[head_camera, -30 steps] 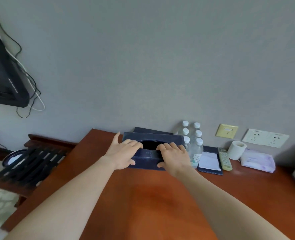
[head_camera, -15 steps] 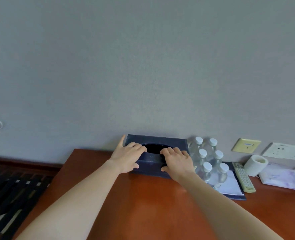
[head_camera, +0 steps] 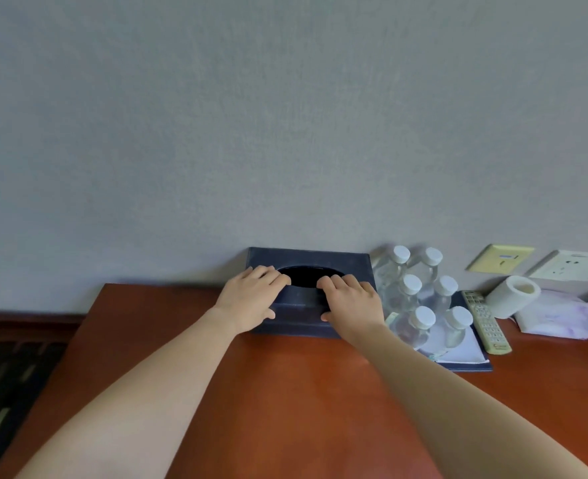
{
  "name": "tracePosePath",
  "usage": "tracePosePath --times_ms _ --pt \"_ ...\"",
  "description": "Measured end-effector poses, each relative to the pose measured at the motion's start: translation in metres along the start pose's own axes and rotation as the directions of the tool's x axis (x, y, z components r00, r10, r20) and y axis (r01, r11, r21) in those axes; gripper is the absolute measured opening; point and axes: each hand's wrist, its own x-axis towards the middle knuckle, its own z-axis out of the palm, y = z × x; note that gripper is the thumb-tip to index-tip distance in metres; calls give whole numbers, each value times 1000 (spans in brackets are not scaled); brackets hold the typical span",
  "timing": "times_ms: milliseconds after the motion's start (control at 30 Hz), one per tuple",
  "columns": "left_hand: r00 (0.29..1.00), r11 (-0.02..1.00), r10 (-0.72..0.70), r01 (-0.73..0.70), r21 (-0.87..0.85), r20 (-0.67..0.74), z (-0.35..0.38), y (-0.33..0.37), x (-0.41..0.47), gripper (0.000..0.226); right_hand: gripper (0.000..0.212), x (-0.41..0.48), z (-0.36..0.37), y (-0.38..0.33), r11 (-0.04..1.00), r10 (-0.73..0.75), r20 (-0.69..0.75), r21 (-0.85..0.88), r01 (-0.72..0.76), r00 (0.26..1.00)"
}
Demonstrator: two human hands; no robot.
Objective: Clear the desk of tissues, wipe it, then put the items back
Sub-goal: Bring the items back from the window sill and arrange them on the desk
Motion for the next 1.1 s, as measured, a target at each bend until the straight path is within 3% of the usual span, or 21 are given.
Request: tracePosePath --times_ms 167,367,467,600,800,1100 --pt "1000 1000 0 1 -23 15 -3 1 0 67 56 -1 -4 2 999 -17 28 27 16 999" --pt "969 997 47 -33 -63 242 -20 -9 -11 95 72 -9 -23 10 993 -41 135 119 25 990" --pt "966 997 7 13 -76 260 -31 -4 -25 105 72 -22 -35 7 991 -60 136 127 43 989" --pt "965 999 6 4 -39 263 -61 14 -48 102 67 -51 -60 8 992 -57 82 116 47 995" --pt "972 1000 24 -25 4 232 -110 64 -73 94 58 -119 -97 38 994 41 1 98 -41 999" --pt "969 983 182 -186 8 170 -166 201 -60 96 54 -243 -131 139 979 206 -89 29 -204 975"
